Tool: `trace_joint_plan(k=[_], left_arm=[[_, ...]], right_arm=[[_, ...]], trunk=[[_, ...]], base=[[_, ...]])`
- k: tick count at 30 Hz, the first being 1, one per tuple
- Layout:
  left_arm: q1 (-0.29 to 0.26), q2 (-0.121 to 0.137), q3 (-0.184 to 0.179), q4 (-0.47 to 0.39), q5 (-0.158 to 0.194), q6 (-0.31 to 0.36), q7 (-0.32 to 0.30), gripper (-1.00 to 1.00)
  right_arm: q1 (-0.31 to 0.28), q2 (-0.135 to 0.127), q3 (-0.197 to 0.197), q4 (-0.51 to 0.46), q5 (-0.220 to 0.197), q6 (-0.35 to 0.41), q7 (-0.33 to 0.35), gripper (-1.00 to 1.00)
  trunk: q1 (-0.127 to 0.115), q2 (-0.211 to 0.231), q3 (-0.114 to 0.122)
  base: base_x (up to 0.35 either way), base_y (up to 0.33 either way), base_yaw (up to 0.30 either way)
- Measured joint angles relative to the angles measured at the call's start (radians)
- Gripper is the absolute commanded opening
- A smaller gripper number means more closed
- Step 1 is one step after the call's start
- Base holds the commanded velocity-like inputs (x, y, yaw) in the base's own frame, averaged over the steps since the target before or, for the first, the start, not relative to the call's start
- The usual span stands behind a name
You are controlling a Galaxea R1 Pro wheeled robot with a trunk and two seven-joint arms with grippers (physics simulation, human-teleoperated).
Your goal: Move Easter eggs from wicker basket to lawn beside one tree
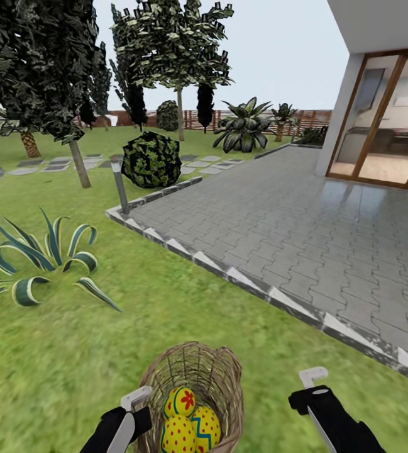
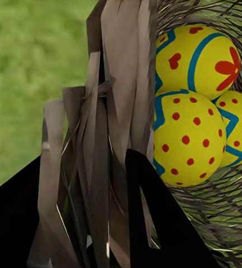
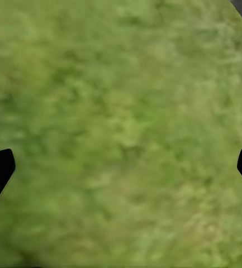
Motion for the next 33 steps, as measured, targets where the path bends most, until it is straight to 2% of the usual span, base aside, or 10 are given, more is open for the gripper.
trace_joint_plan(k=[33], left_arm=[[0.000, 0.000, 0.000, 0.000, 0.000, 0.000, 0.000, -1.00]], right_arm=[[0.000, 0.002, 0.001, 0.000, 0.003, -0.001, 0.000, 1.00]], trunk=[[-0.127, 0.231, 0.103]], base=[[0.000, 0.000, 0.299]])
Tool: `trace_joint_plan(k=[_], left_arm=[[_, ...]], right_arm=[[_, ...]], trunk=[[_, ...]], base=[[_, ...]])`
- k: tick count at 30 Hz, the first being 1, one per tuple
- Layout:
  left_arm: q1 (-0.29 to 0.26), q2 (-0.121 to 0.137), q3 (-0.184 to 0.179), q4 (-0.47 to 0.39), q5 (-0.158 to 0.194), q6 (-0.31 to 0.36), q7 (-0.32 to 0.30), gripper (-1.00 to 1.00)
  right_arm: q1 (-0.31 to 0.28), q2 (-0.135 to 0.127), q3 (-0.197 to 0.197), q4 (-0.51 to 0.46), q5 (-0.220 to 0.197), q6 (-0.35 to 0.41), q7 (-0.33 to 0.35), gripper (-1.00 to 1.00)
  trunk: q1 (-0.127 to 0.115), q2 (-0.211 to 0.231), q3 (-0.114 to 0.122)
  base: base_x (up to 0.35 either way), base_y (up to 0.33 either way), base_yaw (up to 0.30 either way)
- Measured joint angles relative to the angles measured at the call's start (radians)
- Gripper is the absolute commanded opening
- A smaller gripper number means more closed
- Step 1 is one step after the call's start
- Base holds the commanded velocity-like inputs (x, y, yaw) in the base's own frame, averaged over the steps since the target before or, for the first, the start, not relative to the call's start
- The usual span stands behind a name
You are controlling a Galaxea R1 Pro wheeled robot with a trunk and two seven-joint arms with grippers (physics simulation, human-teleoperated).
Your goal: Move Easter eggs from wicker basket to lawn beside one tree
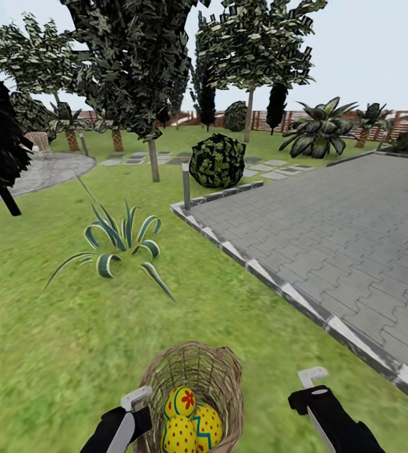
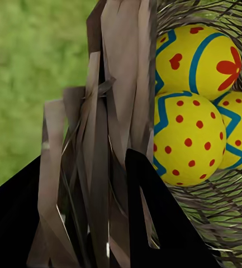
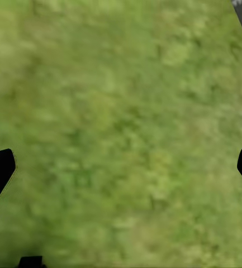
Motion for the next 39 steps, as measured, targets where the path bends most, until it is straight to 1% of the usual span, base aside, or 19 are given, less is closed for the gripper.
trace_joint_plan(k=[17, 23, 36, 37, 38, 39], left_arm=[[0.000, 0.000, 0.000, 0.000, 0.000, 0.000, 0.000, -1.00], [0.000, 0.000, 0.001, -0.001, -0.002, 0.000, 0.000, -1.00], [0.000, 0.000, 0.001, -0.001, -0.001, 0.000, 0.001, -1.00], [0.000, 0.000, 0.001, -0.002, -0.002, 0.000, 0.001, -1.00], [0.000, 0.000, 0.002, -0.002, -0.008, 0.001, 0.001, -1.00], [0.000, 0.000, 0.001, -0.001, -0.006, 0.002, 0.000, -1.00]], right_arm=[[0.000, 0.001, 0.000, 0.000, -0.005, -0.002, 0.000, 1.00], [0.000, 0.002, 0.002, 0.046, 0.007, -0.002, 0.001, 1.00], [0.000, 0.002, 0.002, 0.049, 0.007, -0.003, 0.001, 1.00], [0.000, 0.002, 0.002, 0.049, 0.006, -0.013, 0.001, 1.00], [0.000, 0.001, 0.000, 0.049, 0.006, -0.044, 0.002, 1.00], [0.000, 0.001, 0.000, 0.050, 0.006, -0.070, 0.002, 1.00]], trunk=[[-0.065, 0.119, 0.053], [-0.088, 0.161, 0.072], [-0.138, 0.252, 0.113], [-0.142, 0.259, 0.116], [-0.146, 0.266, 0.119], [-0.150, 0.273, 0.122]], base=[[0.000, 0.000, 0.299], [0.000, 0.000, 0.300], [0.000, 0.000, 0.300], [0.000, 0.000, 0.096], [0.000, 0.000, 0.039], [0.000, 0.000, 0.020]])
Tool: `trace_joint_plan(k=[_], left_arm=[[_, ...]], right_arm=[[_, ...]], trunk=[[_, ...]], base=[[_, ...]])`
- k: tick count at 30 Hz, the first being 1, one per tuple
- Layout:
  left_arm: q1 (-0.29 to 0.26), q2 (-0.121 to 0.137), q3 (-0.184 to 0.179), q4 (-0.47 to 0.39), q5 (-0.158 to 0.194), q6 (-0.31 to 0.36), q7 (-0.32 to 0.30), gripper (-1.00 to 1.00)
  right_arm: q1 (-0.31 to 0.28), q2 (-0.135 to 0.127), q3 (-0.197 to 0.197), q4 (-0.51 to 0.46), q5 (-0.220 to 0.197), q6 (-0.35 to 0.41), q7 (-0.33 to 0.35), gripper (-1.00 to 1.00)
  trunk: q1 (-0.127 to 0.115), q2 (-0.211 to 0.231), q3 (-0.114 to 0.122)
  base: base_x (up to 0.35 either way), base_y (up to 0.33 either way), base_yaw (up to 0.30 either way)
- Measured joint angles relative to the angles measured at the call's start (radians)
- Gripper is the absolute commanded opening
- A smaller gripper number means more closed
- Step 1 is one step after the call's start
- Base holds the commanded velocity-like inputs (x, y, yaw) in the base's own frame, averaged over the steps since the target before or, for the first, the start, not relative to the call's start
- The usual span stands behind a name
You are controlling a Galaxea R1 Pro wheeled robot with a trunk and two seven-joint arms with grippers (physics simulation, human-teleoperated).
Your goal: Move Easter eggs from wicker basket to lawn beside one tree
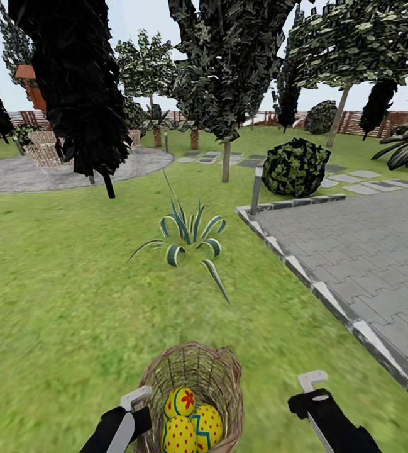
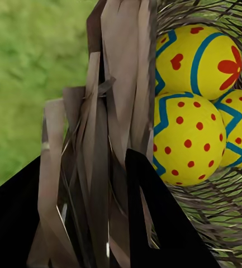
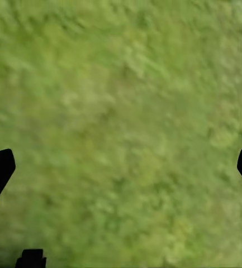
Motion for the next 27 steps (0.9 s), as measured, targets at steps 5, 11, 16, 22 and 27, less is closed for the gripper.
trace_joint_plan(k=[5, 11, 16, 22, 27], left_arm=[[0.000, 0.000, 0.000, 0.000, 0.007, -0.003, -0.001, -1.00], [0.000, 0.000, 0.000, 0.000, 0.004, 0.000, 0.000, -1.00], [0.000, 0.000, 0.000, -0.001, 0.007, -0.002, 0.000, -1.00], [0.000, 0.000, 0.000, 0.000, 0.006, -0.002, 0.000, -1.00], [0.000, 0.000, 0.000, 0.000, 0.007, -0.002, 0.000, -1.00]], right_arm=[[0.000, -0.002, 0.003, 0.050, 0.001, -0.042, -0.001, 1.00], [0.000, -0.006, 0.002, 0.051, 0.001, -0.041, -0.004, 1.00], [0.000, -0.003, 0.002, 0.050, 0.000, -0.041, -0.046, 1.00], [0.000, -0.001, 0.003, 0.053, 0.001, -0.041, -0.055, 1.00], [0.000, -0.002, 0.004, 0.055, 0.001, -0.042, -0.054, 1.00]], trunk=[[-0.019, 0.035, 0.016], [-0.042, 0.077, 0.035], [-0.061, 0.112, 0.050], [-0.084, 0.154, 0.069], [-0.104, 0.189, 0.085]], base=[[0.000, 0.000, 0.003], [0.000, 0.000, 0.220], [0.000, 0.000, 0.299], [0.000, 0.000, 0.300], [0.000, 0.000, 0.300]])
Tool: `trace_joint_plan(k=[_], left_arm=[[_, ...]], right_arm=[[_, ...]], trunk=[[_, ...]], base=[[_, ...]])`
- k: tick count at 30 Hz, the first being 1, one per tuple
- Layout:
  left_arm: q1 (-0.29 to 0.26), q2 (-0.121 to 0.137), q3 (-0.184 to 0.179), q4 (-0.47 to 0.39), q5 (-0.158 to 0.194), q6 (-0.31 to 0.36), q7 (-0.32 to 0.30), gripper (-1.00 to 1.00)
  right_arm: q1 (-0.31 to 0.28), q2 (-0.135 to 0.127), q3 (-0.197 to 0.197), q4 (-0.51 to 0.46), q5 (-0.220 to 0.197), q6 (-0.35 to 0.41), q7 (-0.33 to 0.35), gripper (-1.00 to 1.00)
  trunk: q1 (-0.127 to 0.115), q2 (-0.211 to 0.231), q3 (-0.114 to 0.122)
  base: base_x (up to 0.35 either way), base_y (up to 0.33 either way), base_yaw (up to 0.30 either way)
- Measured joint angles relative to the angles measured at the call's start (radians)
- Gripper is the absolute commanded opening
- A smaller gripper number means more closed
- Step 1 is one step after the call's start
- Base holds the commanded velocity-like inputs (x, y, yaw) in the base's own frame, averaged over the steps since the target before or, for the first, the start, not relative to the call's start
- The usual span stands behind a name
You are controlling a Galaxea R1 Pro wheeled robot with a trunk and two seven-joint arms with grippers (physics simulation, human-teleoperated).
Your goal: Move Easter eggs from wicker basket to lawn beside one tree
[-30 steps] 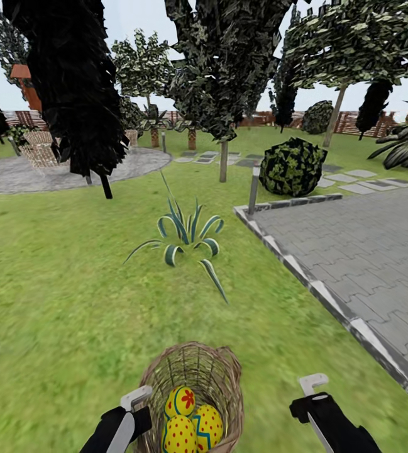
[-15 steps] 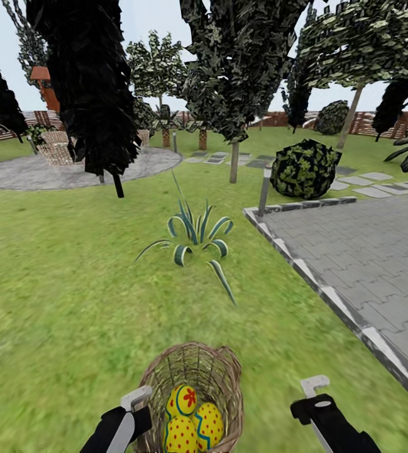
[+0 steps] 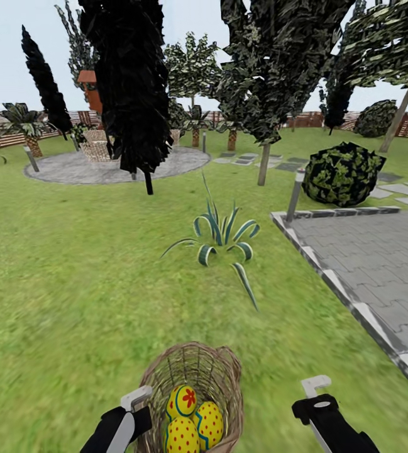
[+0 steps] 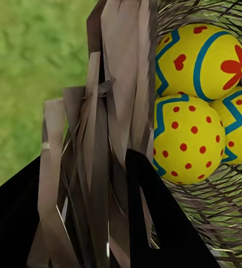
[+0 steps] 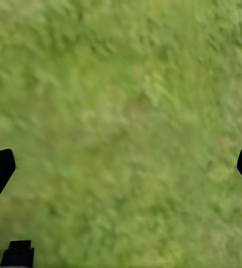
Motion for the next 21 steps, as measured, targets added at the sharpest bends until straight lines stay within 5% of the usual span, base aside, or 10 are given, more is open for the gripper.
trace_joint_plan(k=[21], left_arm=[[0.000, 0.001, 0.001, -0.005, -0.001, -0.001, 0.000, -1.00]], right_arm=[[0.000, 0.000, 0.000, 0.001, 0.000, 0.000, 0.000, 1.00]], trunk=[[-0.069, 0.127, 0.057]], base=[[0.000, 0.000, 0.300]])
